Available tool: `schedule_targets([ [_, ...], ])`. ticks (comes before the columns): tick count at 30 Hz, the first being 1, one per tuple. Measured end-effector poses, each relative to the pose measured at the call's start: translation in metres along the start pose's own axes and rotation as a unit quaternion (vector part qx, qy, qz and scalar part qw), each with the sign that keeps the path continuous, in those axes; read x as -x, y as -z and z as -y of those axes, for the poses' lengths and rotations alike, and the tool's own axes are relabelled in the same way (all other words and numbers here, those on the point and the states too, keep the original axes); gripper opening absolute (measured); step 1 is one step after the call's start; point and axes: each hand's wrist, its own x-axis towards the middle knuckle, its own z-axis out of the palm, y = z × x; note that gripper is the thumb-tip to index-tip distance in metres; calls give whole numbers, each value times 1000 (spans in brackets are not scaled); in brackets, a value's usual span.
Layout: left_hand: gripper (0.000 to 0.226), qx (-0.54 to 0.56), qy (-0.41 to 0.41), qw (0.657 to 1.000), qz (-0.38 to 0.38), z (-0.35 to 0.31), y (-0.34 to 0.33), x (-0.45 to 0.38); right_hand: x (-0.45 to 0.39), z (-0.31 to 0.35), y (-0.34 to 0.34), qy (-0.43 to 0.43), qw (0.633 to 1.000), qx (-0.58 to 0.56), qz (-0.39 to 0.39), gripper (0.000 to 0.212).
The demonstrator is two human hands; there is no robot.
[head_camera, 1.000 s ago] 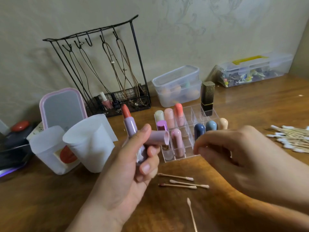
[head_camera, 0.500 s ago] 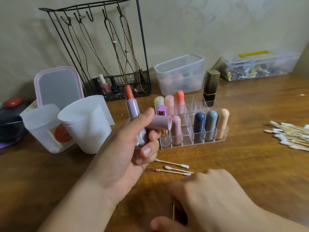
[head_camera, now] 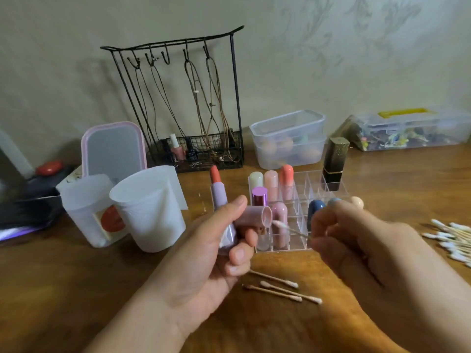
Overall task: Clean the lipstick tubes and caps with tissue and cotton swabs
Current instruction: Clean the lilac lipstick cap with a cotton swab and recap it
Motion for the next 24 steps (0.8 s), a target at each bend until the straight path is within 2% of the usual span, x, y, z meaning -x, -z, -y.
schedule_targets([
  [3, 28, -18, 3, 1000, 5, 4, 1, -2, 0, -3, 3, -38, 999, -6, -28, 3],
  [11, 36, -91, -42, 995, -15, 9, 0, -1, 0, -7, -5, -51, 997, 45, 20, 10],
  [14, 37, -102, -58, 993, -30, 10, -2, 0, 0, -4, -5, -38, 999, -26, 23, 16],
  [17, 36, -104, -61, 992, -33, 10, -3, 1, 0, -6, -6, -25, 997, -72, 13, 17],
  [21, 35, -123, -57, 990, -29, 11, -2, 2, 1, -9, -10, -34, 999, -26, -20, 26],
  [24, 33, -127, -48, 990, -29, 11, -2, 2, 1, -7, -10, -34, 998, 3, -50, 18],
])
